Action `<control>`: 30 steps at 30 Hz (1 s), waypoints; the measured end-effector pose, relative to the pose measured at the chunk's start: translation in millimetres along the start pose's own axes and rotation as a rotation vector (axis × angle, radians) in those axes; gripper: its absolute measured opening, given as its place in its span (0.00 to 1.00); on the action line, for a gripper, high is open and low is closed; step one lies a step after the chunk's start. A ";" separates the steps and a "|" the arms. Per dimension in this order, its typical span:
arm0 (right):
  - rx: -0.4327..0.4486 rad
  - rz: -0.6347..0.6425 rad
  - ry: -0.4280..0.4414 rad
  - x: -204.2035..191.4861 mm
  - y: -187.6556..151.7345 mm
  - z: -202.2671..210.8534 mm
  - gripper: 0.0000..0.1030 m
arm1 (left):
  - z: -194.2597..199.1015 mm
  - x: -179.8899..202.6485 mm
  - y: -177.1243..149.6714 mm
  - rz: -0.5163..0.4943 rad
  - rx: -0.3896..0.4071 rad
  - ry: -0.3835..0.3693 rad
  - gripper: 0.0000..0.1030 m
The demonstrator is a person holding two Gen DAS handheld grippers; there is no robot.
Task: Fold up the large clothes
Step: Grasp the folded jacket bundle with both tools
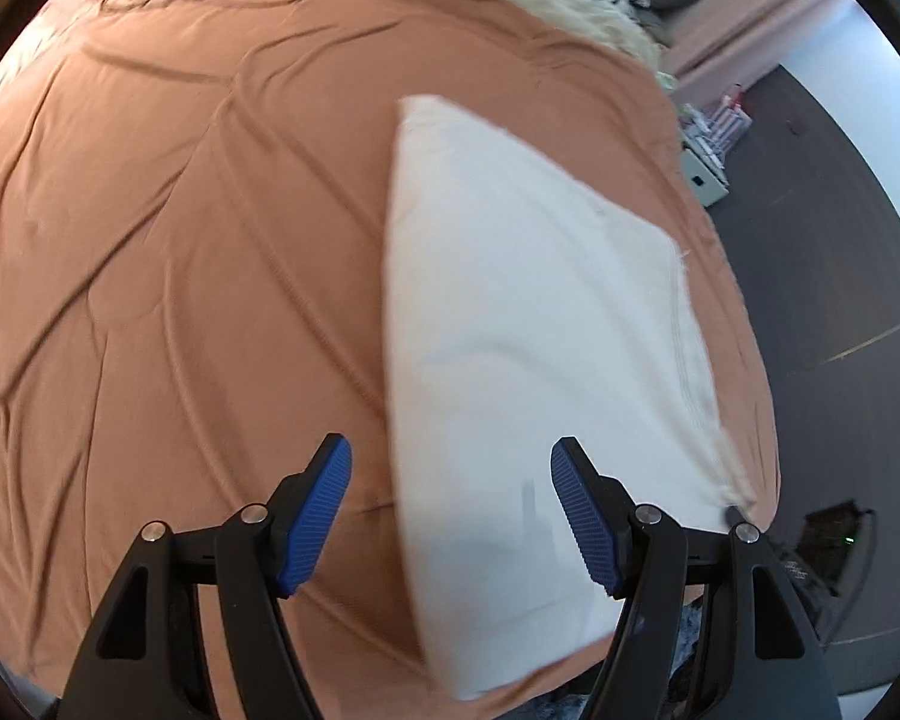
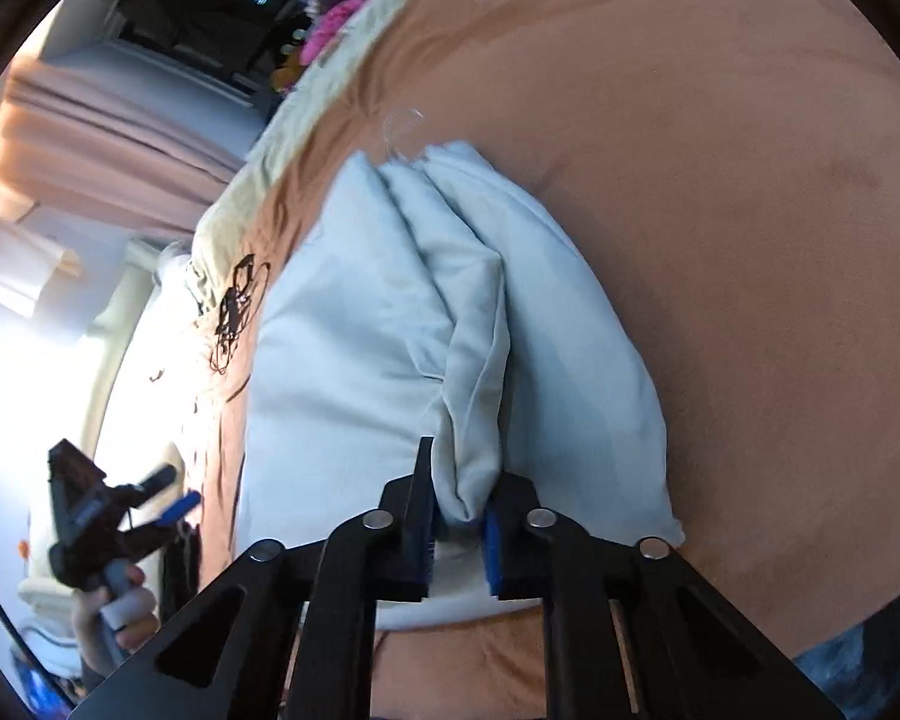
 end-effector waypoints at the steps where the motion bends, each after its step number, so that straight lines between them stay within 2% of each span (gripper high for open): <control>1: 0.009 0.005 0.006 -2.6 -0.1 4.7 0.09 | -7.5 7.1 -4.5 0.002 -0.005 -0.002 0.67; 6: 0.029 0.019 -0.036 1.6 -9.0 24.0 0.08 | -22.0 8.5 -23.6 -0.034 -0.034 -0.037 0.49; 8: 0.033 0.013 -0.056 8.6 -14.5 29.8 0.08 | -27.7 12.9 -31.0 -0.045 -0.058 -0.050 0.37; 11: 0.041 -0.002 -0.080 20.3 -19.9 33.5 0.08 | -34.2 18.3 -37.0 -0.070 -0.077 -0.072 0.35; 15: 0.007 -0.019 -0.082 29.2 -19.3 30.7 0.11 | -33.0 25.9 -33.2 -0.084 -0.078 -0.054 0.35; 17: 0.004 -0.002 -0.100 26.4 -12.8 33.9 0.28 | -34.2 27.4 -26.1 -0.077 -0.078 -0.065 0.35; 18: 0.014 0.024 -0.118 23.4 -8.2 38.3 0.33 | -35.2 27.3 -23.6 -0.070 -0.078 -0.069 0.35; 20: 0.019 0.064 -0.128 17.1 3.8 42.2 0.64 | -38.7 26.3 -18.0 -0.052 -0.083 -0.076 0.35; 21: 0.013 0.074 -0.123 14.3 9.8 39.4 0.68 | -39.1 25.4 -15.1 -0.046 -0.084 -0.078 0.35; 30: -0.167 0.146 -0.099 23.4 63.8 -10.8 0.69 | -53.4 25.2 17.2 -0.013 -0.072 -0.081 0.35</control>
Point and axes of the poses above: each gripper's, at about its wrist camera, not at the fingertips, and z roughly against the way its jaws point, x to its right, y to its top, the point moved 4 cm from there along -z, roughly the way its jaws point, and after that the axes turned 12 degrees about y, right-handed, at the moved point
